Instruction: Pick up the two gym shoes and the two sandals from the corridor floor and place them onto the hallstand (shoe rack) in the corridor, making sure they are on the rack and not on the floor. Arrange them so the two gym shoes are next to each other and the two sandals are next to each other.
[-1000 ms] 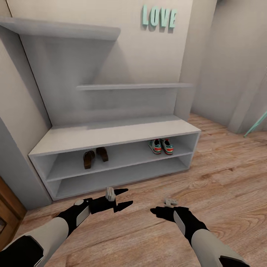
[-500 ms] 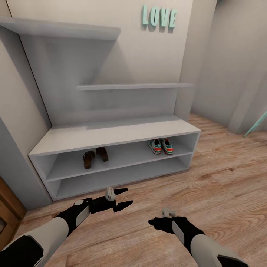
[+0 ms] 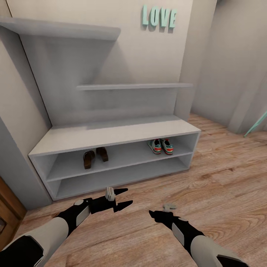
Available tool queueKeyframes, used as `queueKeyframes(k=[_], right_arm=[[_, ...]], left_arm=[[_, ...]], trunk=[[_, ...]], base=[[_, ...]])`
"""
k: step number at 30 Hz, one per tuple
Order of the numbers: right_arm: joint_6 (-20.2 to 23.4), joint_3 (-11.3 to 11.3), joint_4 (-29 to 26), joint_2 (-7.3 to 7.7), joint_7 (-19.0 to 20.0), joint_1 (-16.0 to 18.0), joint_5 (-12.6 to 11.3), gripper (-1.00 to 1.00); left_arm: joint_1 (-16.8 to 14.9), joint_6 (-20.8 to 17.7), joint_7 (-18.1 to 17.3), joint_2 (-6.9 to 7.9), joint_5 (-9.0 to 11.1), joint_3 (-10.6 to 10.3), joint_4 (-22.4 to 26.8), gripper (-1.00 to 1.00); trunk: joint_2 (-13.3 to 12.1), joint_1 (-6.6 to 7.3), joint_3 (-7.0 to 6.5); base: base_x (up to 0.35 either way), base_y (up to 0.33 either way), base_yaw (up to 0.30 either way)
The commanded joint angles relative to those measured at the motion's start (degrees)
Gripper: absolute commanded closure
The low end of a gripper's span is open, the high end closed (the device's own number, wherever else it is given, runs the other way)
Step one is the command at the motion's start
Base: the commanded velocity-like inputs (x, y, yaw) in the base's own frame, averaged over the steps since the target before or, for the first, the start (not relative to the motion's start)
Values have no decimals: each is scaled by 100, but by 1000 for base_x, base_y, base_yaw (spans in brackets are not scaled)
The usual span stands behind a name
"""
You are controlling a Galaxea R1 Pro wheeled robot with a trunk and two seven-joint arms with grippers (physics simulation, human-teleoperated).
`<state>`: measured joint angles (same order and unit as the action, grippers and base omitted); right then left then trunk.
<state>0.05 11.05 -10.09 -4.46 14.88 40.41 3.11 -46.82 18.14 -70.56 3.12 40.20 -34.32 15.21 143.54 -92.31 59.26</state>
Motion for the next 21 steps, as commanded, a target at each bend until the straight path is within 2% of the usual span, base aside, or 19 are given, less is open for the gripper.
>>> queueKeyframes(k=[1,8,11,14,15,16,21], right_arm=[[-18,45,2,-2,24,2,30,-100],[-48,46,110,-5,98,2,22,-100],[-46,48,314,2,553,2,18,-100],[-40,56,454,8,1207,2,15,-100],[-38,58,488,10,1464,2,13,-100],[-34,62,573,13,2119,2,7,-100],[-32,62,616,5,2452,2,-68,-100]], left_arm=[[-4,32,-2,4,49,-48,0,-100],[-3,32,-2,4,49,-48,0,-100],[-3,32,-2,4,49,-49,0,-100],[-2,32,-2,4,49,-49,0,-100],[-2,32,-2,4,49,-48,0,-100],[-2,32,-2,4,49,-51,0,-100],[-2,32,-2,4,49,-55,0,-100]], trunk=[[2,1,5],[2,1,5],[2,1,5],[2,1,5],[2,1,5],[2,1,5],[2,1,5]], base=[[0,0,0],[0,0,0],[0,0,0],[0,0,0],[0,0,0],[0,0,0],[0,0,0]])
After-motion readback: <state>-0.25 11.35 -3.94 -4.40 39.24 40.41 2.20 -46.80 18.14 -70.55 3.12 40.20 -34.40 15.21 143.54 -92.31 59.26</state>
